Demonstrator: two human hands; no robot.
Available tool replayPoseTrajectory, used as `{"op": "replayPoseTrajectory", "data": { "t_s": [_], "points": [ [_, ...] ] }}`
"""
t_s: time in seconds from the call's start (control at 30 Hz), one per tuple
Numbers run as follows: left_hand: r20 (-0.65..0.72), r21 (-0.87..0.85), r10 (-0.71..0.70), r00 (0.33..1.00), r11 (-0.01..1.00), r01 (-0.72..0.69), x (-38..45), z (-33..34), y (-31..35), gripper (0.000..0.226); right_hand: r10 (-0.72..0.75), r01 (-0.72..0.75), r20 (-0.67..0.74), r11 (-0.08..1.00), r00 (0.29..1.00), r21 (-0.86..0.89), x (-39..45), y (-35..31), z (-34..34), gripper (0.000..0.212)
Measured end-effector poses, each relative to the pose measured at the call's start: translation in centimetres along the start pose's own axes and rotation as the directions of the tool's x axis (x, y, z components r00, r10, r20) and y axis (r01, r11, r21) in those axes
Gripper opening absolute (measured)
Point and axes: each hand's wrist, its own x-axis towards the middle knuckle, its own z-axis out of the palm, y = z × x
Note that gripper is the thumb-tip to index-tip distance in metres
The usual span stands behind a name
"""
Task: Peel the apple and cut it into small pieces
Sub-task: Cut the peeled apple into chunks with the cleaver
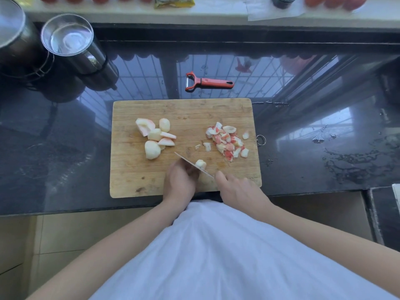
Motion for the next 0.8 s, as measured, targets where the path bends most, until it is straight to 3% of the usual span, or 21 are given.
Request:
{"op": "replayPoseTrajectory", "data": {
  "t_s": [0.17, 0.27, 0.33, 0.57, 0.73, 0.8],
  "points": [
    [-0.008, 0.120, 0.093, 0.996, 0.989, -0.091, 0.6, 1.3, -0.9, 0.016, 0.026, -0.026, -0.007, 0.997, 1.000, 0.076, -0.1, -0.1, -0.3, 0.017],
    [-0.022, 0.150, 0.135, 0.991, 0.980, -0.131, 0.7, 1.7, -1.2, 0.029, 0.046, -0.047, -0.065, 0.999, 0.997, -0.019, -0.2, -0.7, -0.2, 0.017],
    [-0.031, 0.146, 0.126, 0.992, 0.982, -0.121, 0.6, 1.8, -1.1, 0.037, 0.033, -0.035, -0.079, 0.999, 0.996, -0.027, -0.1, -1.1, 0.2, 0.017],
    [-0.081, 0.166, 0.121, 0.989, 0.980, -0.107, -0.3, 1.9, -0.4, 0.020, 0.054, -0.055, -0.016, 0.996, 0.998, -0.071, -0.4, -1.7, -0.9, 0.010],
    [-0.099, 0.181, 0.097, 0.990, 0.980, -0.078, -0.7, 2.1, 0.0, 0.025, 0.033, -0.031, 0.042, 0.998, 0.999, -0.053, -0.1, -2.7, -2.7, 0.025],
    [-0.103, 0.179, 0.063, 0.993, 0.983, -0.043, -0.8, 2.2, 0.1, 0.033, 0.068, -0.059, 0.062, 0.990, 0.996, -0.131, -0.2, -2.8, -2.9, 0.027]
  ]
}}
